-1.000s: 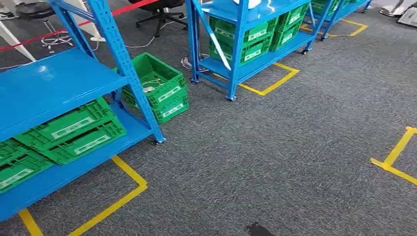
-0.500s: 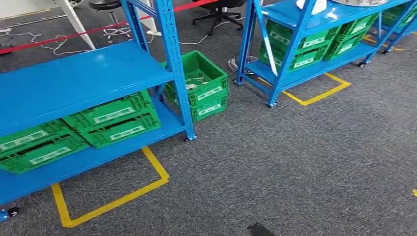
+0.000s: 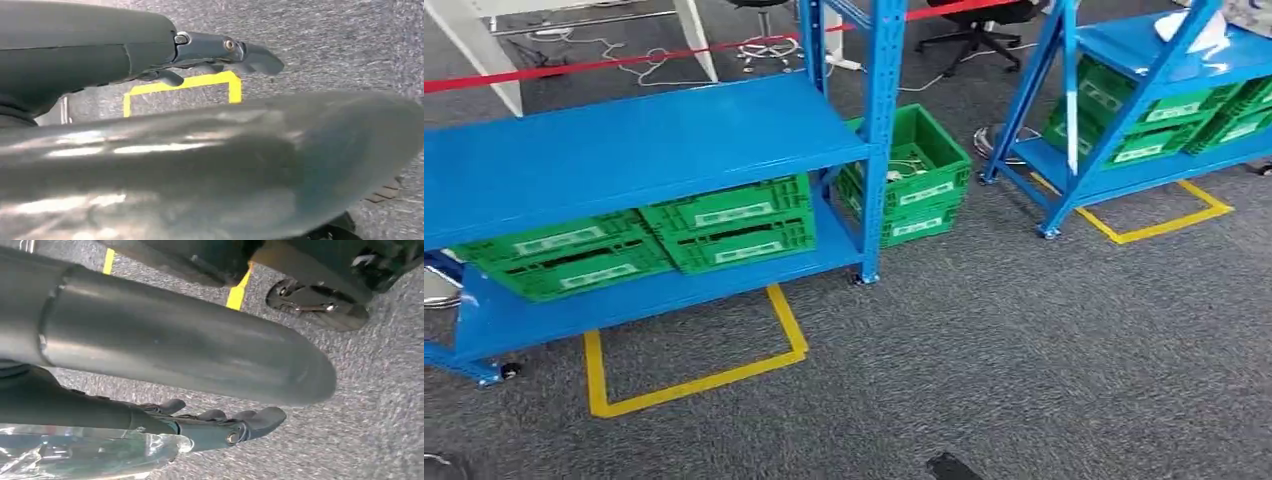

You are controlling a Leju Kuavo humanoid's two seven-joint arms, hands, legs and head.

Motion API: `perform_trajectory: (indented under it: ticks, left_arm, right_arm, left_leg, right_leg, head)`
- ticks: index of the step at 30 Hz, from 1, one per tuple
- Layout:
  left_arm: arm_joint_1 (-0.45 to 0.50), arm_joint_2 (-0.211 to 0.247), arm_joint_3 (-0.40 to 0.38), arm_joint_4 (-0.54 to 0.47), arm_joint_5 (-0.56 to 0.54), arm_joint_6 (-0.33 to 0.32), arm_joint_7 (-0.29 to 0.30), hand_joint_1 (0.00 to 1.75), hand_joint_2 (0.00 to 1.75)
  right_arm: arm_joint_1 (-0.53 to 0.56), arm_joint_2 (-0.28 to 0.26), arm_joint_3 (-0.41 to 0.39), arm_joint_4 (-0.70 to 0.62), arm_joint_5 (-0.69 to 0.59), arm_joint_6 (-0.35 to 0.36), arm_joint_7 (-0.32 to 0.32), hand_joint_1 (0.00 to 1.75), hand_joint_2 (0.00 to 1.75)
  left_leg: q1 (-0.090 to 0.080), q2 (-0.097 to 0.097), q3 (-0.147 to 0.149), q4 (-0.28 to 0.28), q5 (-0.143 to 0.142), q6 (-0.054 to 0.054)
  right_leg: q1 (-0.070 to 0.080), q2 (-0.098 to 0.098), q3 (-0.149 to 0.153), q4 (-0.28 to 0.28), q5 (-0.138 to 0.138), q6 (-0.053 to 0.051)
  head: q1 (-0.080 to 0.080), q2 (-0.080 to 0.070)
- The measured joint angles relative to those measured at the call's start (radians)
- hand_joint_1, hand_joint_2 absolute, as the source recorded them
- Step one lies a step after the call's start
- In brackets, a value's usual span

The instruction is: Take the parts from the cabinet and place them on the table.

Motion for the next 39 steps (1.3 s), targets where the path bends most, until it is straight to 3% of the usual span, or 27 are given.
perform_trajectory:
  ticks: [1, 2, 3, 4, 5, 6, 7, 8, 10, 11, 12, 13, 14, 15, 16, 18, 20, 22, 23, 24, 25, 26, 30, 31, 39]
  left_arm:
    - [0.0, -0.001, 0.0, 0.0, -0.002, 0.002, 0.003, 0.0, 0.0]
    - [0.001, -0.001, 0.0, 0.0, -0.002, 0.005, 0.006, 0.0, 0.0]
    - [0.0, 0.0, 0.0, 0.0, -0.003, 0.006, 0.008, 0.0, 0.0]
    - [-0.002, -0.001, 0.0, 0.0, -0.004, 0.007, 0.009, 0.0, 0.0]
    - [-0.003, -0.002, 0.0, 0.0, -0.004, 0.007, 0.01, 0.0, 0.0]
    - [-0.003, -0.002, 0.0, 0.0, -0.005, 0.007, 0.012, 0.0, 0.0]
    - [-0.002, -0.001, 0.0, 0.0, -0.005, 0.007, 0.014, 0.0, 0.0]
    - [-0.001, -0.002, 0.0, 0.0, -0.005, 0.005, 0.016, 0.0, 0.0]
    - [-0.002, -0.002, 0.0, 0.0, -0.005, 0.002, 0.018, 0.0, 0.0]
    - [-0.002, -0.002, 0.0, 0.0, -0.005, 0.0, 0.018, 0.0, 0.0]
    - [-0.003, -0.001, 0.0, 0.0, -0.005, 0.0, 0.018, 0.0, 0.0]
    - [-0.003, -0.001, 0.0, 0.0, -0.005, 0.0, 0.019, 0.0, 0.0]
    - [-0.003, 0.0, 0.0, 0.0, -0.005, 0.0, 0.021, 0.0, 0.0]
    - [-0.002, 0.0, 0.001, 0.0, -0.005, 0.0, 0.021, 0.0, 0.0]
    - [-0.002, 0.0, 0.001, 0.0, -0.005, 0.0, 0.024, 0.0, 0.0]
    - [-0.002, 0.0, 0.002, 0.0, -0.006, 0.0, 0.027, 0.0, 0.0]
    - [-0.003, 0.001, 0.004, 0.0, -0.008, 0.0, 0.03, 0.0, 0.0]
    - [-0.003, 0.0, 0.006, 0.0, -0.008, 0.001, 0.031, 0.0, 0.0]
    - [-0.003, 0.0, 0.006, 0.0, -0.008, 0.002, 0.032, 0.0, 0.0]
    - [-0.003, 0.0, 0.006, 0.0, -0.008, 0.002, 0.033, 0.0, 0.0]
    - [-0.002, 0.0, 0.007, 0.0, -0.008, 0.002, 0.033, 0.0, 0.0]
    - [-0.002, 0.0, 0.007, 0.0, -0.008, 0.002, 0.033, 0.0, 0.0]
    - [-0.003, 0.0, 0.013, 0.0, -0.009, 0.002, 0.033, 0.0, 0.0]
    - [-0.003, 0.0, 0.015, 0.0, -0.008, 0.002, 0.033, 0.0, 1.75]
    - [-0.003, 0.0, 0.024, 0.0, -0.008, 0.003, 0.026, 0.0, 1.75]
  right_arm:
    - [-0.001, 0.0, -0.001, 0.0, -0.005, 0.002, -0.003, 0.0, 0.0]
    - [-0.001, 0.0, -0.004, -0.001, -0.015, 0.004, -0.005, 0.0, 0.0]
    - [-0.001, 0.0, -0.007, -0.001, -0.02, 0.006, -0.002, 0.0, 0.0]
    - [-0.001, 0.0, -0.012, -0.001, -0.023, 0.008, 0.003, 0.0, 0.0]
    - [0.002, 0.0, -0.015, -0.001, -0.025, 0.011, 0.005, 0.0, 0.0]
    - [0.004, 0.0, -0.019, -0.001, -0.027, 0.014, 0.006, 0.0, 0.0]
    - [0.004, 0.0, -0.023, -0.001, -0.029, 0.016, 0.009, 0.0, 0.0]
    - [0.004, 0.0, -0.027, -0.001, -0.033, 0.018, 0.016, 0.0, 0.0]
    - [0.002, 0.0, -0.031, -0.001, -0.036, 0.019, 0.025, 0.0, 0.0]
    - [0.001, 0.0, -0.033, -0.001, -0.036, 0.019, 0.027, 0.0, 0.0]
    - [-0.003, 0.0, -0.035, -0.001, -0.037, 0.02, 0.032, 0.0, 0.0]
    - [-0.005, 0.0, -0.037, -0.001, -0.038, 0.02, 0.036, 0.0, 0.0]
    - [-0.004, 0.0, -0.039, -0.001, -0.039, 0.02, 0.04, 0.0, 0.0]
    - [-0.003, 0.0, -0.042, -0.001, -0.039, 0.021, 0.042, 0.0, 0.0]
    - [-0.002, 0.0, -0.045, -0.001, -0.039, 0.021, 0.043, 0.0, 0.0]
    - [-0.003, 0.0, -0.049, -0.001, -0.04, 0.023, 0.047, 0.0, 0.0]
    - [-0.003, 0.0, -0.052, -0.001, -0.04, 0.024, 0.052, 0.0, 0.0]
    - [-0.004, 0.0, -0.053, -0.001, -0.04, 0.024, 0.055, 0.0, 0.0]
    - [-0.005, 0.0, -0.054, -0.001, -0.04, 0.024, 0.056, 0.0, 1.75]
    - [-0.005, 0.0, -0.055, -0.001, -0.041, 0.024, 0.056, 0.0, 0.0]
    - [-0.005, 0.0, -0.055, -0.001, -0.042, 0.024, 0.057, 0.0, 0.0]
    - [-0.005, 0.0, -0.056, -0.001, -0.042, 0.024, 0.058, 0.0, 1.75]
    - [-0.006, 0.0, -0.061, -0.001, -0.042, 0.024, 0.058, 0.0, 1.75]
    - [-0.007, 0.0, -0.061, -0.001, -0.043, 0.024, 0.058, 0.0, 1.75]
    - [-0.009, 0.0, -0.073, -0.001, -0.044, 0.022, 0.056, 0.0, 1.75]
  left_leg:
    - [0.008, -0.012, 0.006, -0.005, 0.006, 0.008]
    - [0.012, -0.018, 0.007, -0.006, 0.007, 0.014]
    - [0.013, -0.027, 0.006, -0.006, 0.007, 0.021]
    - [0.013, -0.036, 0.004, -0.006, 0.006, 0.024]
    - [0.013, -0.047, 0.003, -0.006, 0.006, 0.024]
    - [0.013, -0.055, 0.003, -0.005, 0.006, 0.024]
    - [0.012, -0.062, 0.004, -0.005, 0.006, 0.024]
    - [0.013, -0.068, 0.006, -0.005, 0.006, 0.024]
    - [0.016, -0.078, 0.011, -0.004, 0.004, 0.019]
    - [0.017, -0.081, 0.014, -0.004, 0.002, 0.013]
    - [0.011, -0.083, 0.011, 0.001, 0.0, 0.004]
    - [0.011, -0.084, 0.008, 0.001, 0.002, -0.001]
    - [0.01, -0.083, 0.006, 0.002, -0.001, 0.006]
    - [0.01, -0.083, 0.005, 0.002, 0.006, 0.029]
    - [0.009, -0.083, 0.005, 0.002, 0.006, 0.039]
    - [0.009, -0.083, 0.006, -0.002, 0.01, 0.043]
    - [0.011, -0.083, 0.006, -0.007, 0.013, 0.034]
    - [0.013, -0.083, 0.006, -0.011, 0.015, 0.011]
    - [0.016, -0.083, 0.006, -0.013, 0.015, -0.008]
    - [0.017, -0.083, 0.006, -0.014, 0.015, -0.015]
    - [0.017, -0.083, 0.006, -0.014, 0.015, -0.015]
    - [0.017, -0.083, 0.006, -0.014, 0.015, -0.015]
    - [0.016, -0.083, 0.005, -0.014, 0.014, -0.015]
    - [0.015, -0.083, 0.005, -0.013, 0.014, -0.015]
    - [0.011, -0.083, 0.005, -0.012, 0.015, -0.012]
  right_leg:
    - [-0.001, -0.005, 0.0, 0.001, -0.006, 0.007]
    - [-0.005, 0.052, -0.013, 0.028, -0.027, 0.015]
    - [-0.009, 0.101, -0.044, 0.097, -0.065, 0.018]
    - [-0.01, 0.125, -0.087, 0.186, -0.105, 0.022]
    - [-0.011, 0.135, -0.133, 0.276, -0.14, 0.024]
    - [-0.011, 0.137, -0.165, 0.331, -0.152, 0.025]
    - [-0.011, 0.137, -0.175, 0.339, -0.141, 0.026]
    - [-0.012, 0.137, -0.162, 0.296, -0.103, 0.025]
    - [-0.016, 0.138, -0.085, 0.125, -0.006, 0.024]
    - [-0.019, 0.141, -0.042, 0.035, 0.027, 0.027]
    - [-0.016, 0.152, -0.034, 0.01, 0.013, 0.025]
    - [-0.016, 0.153, -0.027, 0.011, 0.017, 0.014]
    - [-0.019, 0.153, -0.03, 0.009, 0.021, 0.016]
    - [-0.018, 0.153, -0.032, 0.009, 0.022, 0.018]
    - [-0.017, 0.154, -0.033, 0.009, 0.023, 0.016]
    - [-0.014, 0.154, -0.034, 0.009, 0.023, 0.011]
    - [-0.011, 0.153, -0.035, 0.01, 0.022, 0.007]
    - [-0.009, 0.153, -0.038, 0.012, 0.022, 0.001]
    - [-0.008, 0.153, -0.039, 0.013, 0.022, 0.001]
    - [-0.008, 0.153, -0.04, 0.013, 0.022, 0.001]
    - [-0.007, 0.153, -0.039, 0.013, 0.022, -0.001]
    - [-0.007, 0.153, -0.039, 0.013, 0.022, -0.002]
    - [-0.008, 0.153, -0.038, 0.01, 0.023, -0.003]
    - [-0.008, 0.153, -0.038, 0.009, 0.023, -0.003]
    - [-0.014, 0.153, -0.036, 0.007, 0.026, 0.001]
  head:
    - [-0.001, 0.0]
    - [0.003, 0.0]
    - [0.006, 0.0]
    - [0.008, 0.0]
    - [0.01, 0.0]
    - [0.01, 0.0]
    - [0.009, 0.0]
    - [0.01, 0.0]
    - [0.009, 0.0]
    - [0.009, 0.0]
    - [0.01, 0.0]
    - [0.007, 0.0]
    - [0.006, 0.0]
    - [0.006, 0.0]
    - [0.005, 0.0]
    - [0.006, 0.0]
    - [0.006, 0.0]
    - [0.006, 0.0]
    - [0.006, 0.0]
    - [0.006, 0.0]
    - [0.006, 0.0]
    - [0.006, 0.0]
    - [0.006, 0.0]
    - [0.006, 0.0]
    - [0.006, 0.0]
